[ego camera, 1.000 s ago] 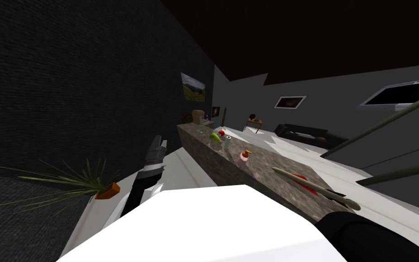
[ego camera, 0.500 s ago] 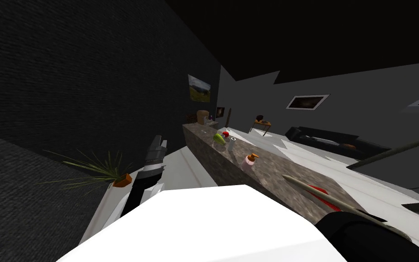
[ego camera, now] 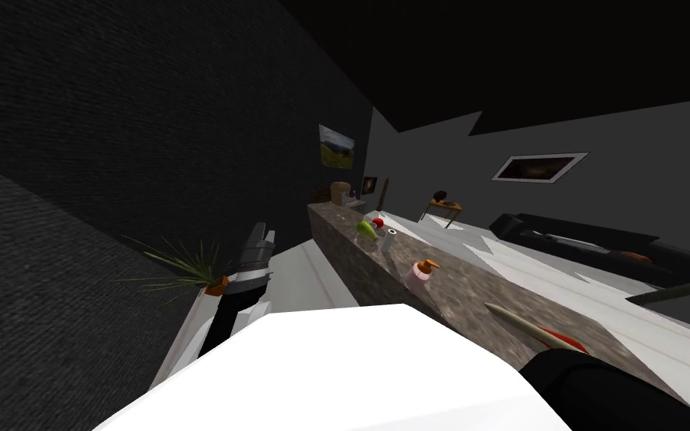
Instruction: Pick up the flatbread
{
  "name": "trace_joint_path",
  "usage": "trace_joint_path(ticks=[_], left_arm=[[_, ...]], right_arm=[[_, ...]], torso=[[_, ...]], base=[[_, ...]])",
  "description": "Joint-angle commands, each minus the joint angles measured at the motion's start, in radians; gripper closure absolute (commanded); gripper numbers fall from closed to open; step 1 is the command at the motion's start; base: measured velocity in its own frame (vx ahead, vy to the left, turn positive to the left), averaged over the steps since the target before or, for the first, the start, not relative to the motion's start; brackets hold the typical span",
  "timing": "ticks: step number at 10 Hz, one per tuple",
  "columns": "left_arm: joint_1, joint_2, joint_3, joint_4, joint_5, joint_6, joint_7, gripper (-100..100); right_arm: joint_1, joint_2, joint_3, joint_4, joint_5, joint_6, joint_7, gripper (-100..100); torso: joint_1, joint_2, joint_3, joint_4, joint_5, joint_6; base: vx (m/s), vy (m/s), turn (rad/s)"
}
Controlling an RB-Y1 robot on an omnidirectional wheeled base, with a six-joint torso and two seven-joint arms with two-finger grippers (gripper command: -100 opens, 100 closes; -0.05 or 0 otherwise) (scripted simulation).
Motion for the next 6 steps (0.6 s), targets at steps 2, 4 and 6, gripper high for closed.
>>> trace_joint_path(ticks=[2,4,6], left_arm=[[0.0,0.0,0.0,0.0,0.0,0.0,0.0,0],[0.0,0.0,0.0,0.0,0.0,0.0,0.0,0],[0.0,0.0,0.0,0.0,0.0,0.0,0.0,0]], right_arm=[[-0.006,-0.07,0.053,0.046,-0.015,-0.011,-0.021,-100],[-0.005,-0.126,0.08,0.072,-0.029,-0.015,-0.025,-100],[-0.007,-0.165,0.102,0.096,-0.041,-0.02,-0.029,-100]], torso=[[0.0,0.0,0.0,0.0,0.0,0.001],[0.0,-0.003,-0.002,-0.001,0.0,0.0],[0.0,-0.004,-0.002,-0.001,0.0,0.0]], base=[[0.034,-0.001,0.203],[0.062,-0.004,0.243],[0.062,-0.004,0.169]])
